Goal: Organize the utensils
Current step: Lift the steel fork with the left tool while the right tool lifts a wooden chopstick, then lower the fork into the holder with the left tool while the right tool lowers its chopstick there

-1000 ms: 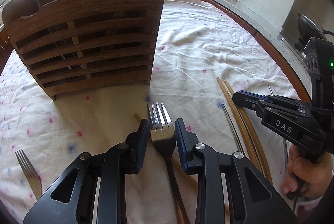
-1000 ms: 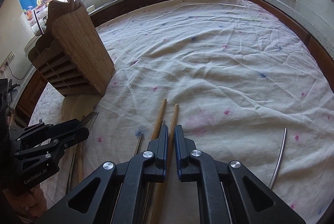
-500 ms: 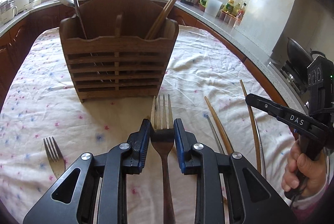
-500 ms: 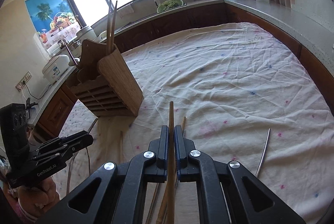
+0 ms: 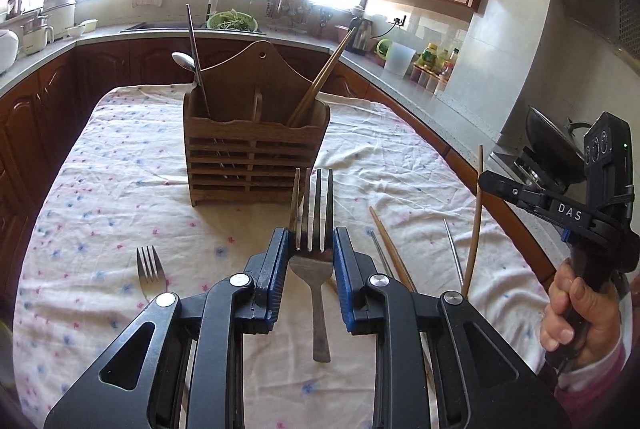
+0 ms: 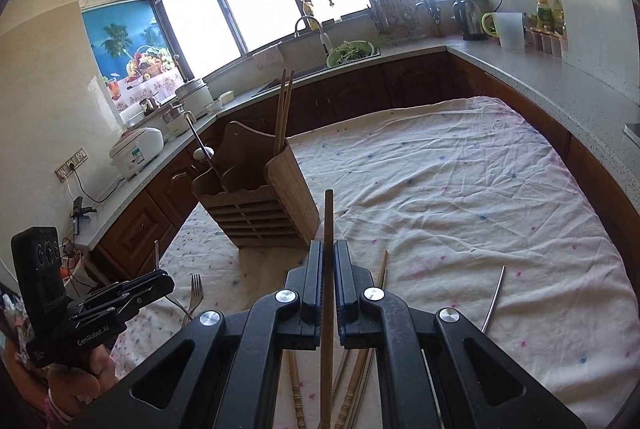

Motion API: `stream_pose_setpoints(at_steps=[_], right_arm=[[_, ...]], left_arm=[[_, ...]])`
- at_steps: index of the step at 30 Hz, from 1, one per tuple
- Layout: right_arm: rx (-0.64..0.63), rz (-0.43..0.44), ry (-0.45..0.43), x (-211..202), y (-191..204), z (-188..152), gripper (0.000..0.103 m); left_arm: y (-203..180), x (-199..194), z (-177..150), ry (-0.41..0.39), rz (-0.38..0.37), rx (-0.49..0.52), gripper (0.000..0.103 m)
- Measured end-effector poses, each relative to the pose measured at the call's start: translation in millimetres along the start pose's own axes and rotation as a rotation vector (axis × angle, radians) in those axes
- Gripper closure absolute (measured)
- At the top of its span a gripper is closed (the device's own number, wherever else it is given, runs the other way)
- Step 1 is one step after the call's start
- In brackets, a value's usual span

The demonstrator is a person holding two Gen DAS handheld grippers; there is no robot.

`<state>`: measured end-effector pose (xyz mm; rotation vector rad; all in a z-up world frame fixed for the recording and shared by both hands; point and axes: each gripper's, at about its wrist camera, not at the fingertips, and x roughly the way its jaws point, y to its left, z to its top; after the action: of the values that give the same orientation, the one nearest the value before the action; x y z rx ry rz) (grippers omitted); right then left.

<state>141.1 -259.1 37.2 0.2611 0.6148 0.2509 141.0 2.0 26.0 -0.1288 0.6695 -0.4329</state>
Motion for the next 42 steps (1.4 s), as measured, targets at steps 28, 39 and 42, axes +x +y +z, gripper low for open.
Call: stream_pose_setpoints(at_steps=[28,39,42], right_arm=[[-0.018,0.026,-0.099,-23,14,19,0.098],[-0.036,0.045,-0.118,-23,24,30,0.098],[-0.047,0.055,-0.132,-21,30,40,0.098]], left_arm=[[12,-38,21,-0.114,0.016,-0.020,0.082],[21,-45,33,-0.154,0.028,-0.036,0.082],[25,-48,44,-0.178,0.037,-0.034,0.082]])
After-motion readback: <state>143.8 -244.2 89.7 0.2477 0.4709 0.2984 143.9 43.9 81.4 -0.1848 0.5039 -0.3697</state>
